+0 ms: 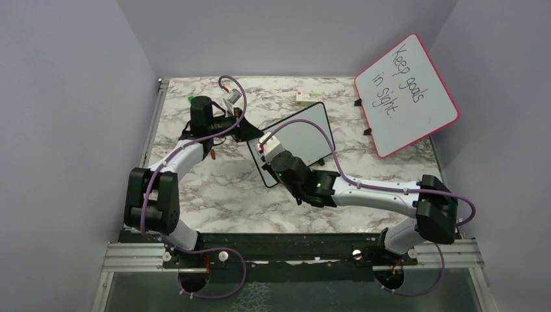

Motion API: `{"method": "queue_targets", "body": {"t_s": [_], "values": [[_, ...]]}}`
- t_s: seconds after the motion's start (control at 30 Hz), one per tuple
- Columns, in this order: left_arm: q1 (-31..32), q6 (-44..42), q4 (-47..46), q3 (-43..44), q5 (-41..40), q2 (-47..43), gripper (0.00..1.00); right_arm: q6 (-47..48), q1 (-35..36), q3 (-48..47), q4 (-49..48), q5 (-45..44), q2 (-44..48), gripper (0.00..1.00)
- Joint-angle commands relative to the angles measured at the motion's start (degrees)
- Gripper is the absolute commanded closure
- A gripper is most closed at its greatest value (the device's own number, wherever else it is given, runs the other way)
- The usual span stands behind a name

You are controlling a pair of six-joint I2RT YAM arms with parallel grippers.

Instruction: Write a sentence on the whiteboard

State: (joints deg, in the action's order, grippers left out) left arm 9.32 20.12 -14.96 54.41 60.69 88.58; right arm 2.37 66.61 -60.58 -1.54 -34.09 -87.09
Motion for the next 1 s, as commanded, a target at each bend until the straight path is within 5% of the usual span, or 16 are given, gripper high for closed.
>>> {"method": "queue_targets", "body": {"t_s": [0.0,0.97], "values": [[0.0,-0.5,1.1,0.2,2.0,0.3,1.0,-1.6,-0.4,-1.4,1.5,-2.3,-0.7,0.99],[0.0,-0.5,1.1,0.3,2.0,0.5,1.0,-1.9,-0.4,-0.1,2.0,0.0,2.2,0.99]]}}
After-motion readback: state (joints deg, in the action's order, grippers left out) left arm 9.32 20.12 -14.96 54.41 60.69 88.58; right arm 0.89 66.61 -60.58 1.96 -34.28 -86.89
